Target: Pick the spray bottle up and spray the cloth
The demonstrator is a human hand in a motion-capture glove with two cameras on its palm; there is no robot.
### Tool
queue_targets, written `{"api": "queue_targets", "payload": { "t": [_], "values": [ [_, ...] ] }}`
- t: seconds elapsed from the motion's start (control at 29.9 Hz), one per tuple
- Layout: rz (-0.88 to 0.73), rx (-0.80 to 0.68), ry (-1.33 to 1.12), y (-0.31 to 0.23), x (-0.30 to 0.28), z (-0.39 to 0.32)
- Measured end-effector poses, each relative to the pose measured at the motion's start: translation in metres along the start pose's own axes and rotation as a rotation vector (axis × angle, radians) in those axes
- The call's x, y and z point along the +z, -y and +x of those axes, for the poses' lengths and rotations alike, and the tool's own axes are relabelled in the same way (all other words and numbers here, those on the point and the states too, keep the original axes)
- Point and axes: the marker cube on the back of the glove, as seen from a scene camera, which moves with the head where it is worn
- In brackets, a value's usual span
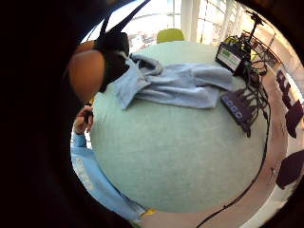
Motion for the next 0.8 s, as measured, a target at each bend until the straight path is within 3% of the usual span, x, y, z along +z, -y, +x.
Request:
{"api": "queue_targets", "payload": {
  "t": [0.33,0.8],
  "values": [
    [0.010,0.052,-0.122,-0.040,-0.012,0.022],
    [-0.011,0.065,-0.168,-0.052,-0.014,0.025]
  ]
}}
